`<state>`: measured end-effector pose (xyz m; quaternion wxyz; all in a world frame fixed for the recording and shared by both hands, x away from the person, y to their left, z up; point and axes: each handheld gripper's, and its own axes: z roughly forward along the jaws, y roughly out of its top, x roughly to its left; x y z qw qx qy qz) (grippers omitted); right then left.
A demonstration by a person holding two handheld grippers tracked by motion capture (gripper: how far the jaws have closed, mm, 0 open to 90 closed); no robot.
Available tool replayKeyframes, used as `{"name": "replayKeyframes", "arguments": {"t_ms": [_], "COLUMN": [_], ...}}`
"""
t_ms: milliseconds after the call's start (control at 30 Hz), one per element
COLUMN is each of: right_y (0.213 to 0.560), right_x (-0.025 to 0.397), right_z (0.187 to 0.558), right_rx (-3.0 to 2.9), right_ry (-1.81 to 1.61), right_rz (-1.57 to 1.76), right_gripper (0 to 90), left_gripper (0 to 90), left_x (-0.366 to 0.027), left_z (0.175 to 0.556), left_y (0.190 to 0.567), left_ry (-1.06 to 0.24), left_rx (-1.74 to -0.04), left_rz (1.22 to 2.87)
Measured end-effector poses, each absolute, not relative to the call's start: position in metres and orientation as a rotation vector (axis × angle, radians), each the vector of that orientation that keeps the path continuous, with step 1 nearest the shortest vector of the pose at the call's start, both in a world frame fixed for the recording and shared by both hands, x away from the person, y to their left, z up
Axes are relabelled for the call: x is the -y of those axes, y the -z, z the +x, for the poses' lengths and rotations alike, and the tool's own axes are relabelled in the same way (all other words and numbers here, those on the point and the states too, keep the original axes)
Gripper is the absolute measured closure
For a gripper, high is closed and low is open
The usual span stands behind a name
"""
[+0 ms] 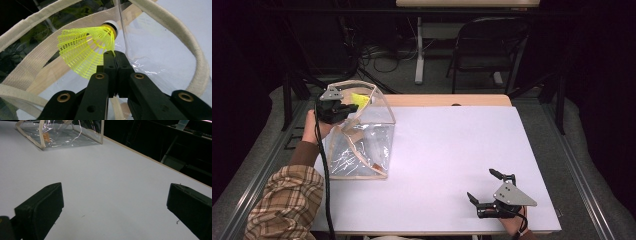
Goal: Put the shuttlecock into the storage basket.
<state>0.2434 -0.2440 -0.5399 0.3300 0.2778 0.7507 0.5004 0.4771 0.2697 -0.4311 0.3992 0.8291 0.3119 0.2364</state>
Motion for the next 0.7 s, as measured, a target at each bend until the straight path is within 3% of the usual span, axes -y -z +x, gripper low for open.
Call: {"name": "replayKeyframes", "arguments": {"t_ms": [467,700], "right_y": [0.54,0.54], "right_x": [0.244,0.244], "right_z": [0.2436,0.2435], "right_rx": [-1.965,-1.965], "right_ry": [-1.307,-1.308], "right_rz": [0.726,0.726], "right_gripper": [0.4,0.4], "left_gripper": [85.7,59.4], "left_x": [-0.2687,-0.2722], "left_z": [0.4782,0.4756], "left_y": [0.4321,0.4286], "left_ry": [-0.601,-0.623], "left_rx": [-0.794,-0.818], "left_rz": [2.077,2.011]}}
